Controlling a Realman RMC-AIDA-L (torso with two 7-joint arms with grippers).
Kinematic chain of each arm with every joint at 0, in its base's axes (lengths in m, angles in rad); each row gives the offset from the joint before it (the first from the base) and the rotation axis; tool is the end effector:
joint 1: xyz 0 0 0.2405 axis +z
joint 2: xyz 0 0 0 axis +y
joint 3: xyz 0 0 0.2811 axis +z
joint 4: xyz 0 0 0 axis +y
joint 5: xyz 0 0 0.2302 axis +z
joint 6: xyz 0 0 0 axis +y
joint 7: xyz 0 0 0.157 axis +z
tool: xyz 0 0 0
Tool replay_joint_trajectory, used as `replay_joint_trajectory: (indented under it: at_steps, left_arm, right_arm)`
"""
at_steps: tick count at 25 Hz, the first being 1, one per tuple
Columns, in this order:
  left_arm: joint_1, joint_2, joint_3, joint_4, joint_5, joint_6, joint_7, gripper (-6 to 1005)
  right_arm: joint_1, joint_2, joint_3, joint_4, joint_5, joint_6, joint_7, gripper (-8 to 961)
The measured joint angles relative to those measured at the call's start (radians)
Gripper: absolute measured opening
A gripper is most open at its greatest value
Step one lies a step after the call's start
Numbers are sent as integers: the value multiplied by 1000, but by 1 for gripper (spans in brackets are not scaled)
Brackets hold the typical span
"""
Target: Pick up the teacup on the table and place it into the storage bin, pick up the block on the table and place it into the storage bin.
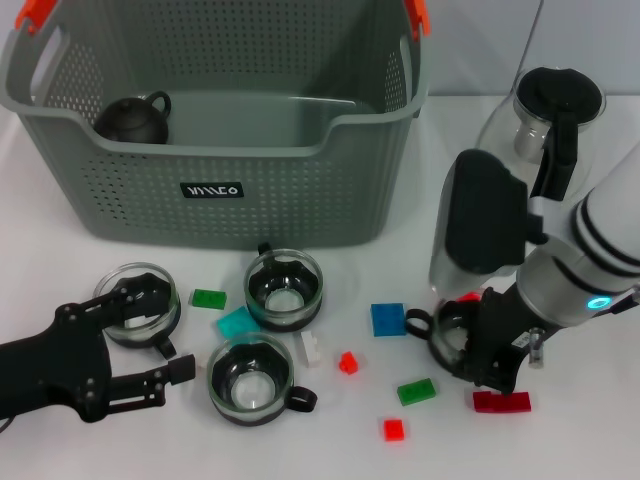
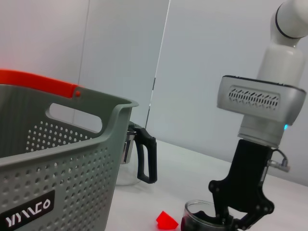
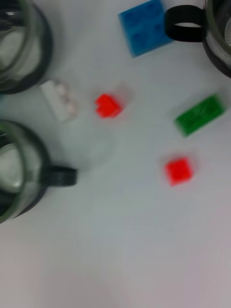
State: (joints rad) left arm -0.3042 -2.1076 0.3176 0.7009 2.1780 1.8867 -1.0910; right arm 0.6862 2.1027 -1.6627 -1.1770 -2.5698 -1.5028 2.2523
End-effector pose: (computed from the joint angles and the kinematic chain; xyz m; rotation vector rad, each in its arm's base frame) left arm -0.3548 0.2504 0.0073 -2.6148 -0.5586 -0.8390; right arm 0.1873 0.3646 -0.0970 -2.9195 0.3034 -0.8269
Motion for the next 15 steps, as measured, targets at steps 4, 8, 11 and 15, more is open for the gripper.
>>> replay_joint_trajectory:
  at_steps: [4, 8, 11, 15]
  left_arm:
    - [-2, 0, 0, 0, 0, -2, -3, 855]
    - [1, 1, 0, 0, -4, -4, -2, 855]
    - [2, 1, 0, 0, -8, -5, -1, 855]
    - [0, 1, -1, -1, -9, -7, 0, 855]
  right_arm:
    - [-31, -5, 148, -105, 140, -133, -101, 50]
    - [-65, -7, 403, -185, 361, -278, -238, 50]
    - [-75, -8, 575, -130, 503, -324, -324, 50]
    - [-76, -5, 687, -42, 606, -306, -362, 50]
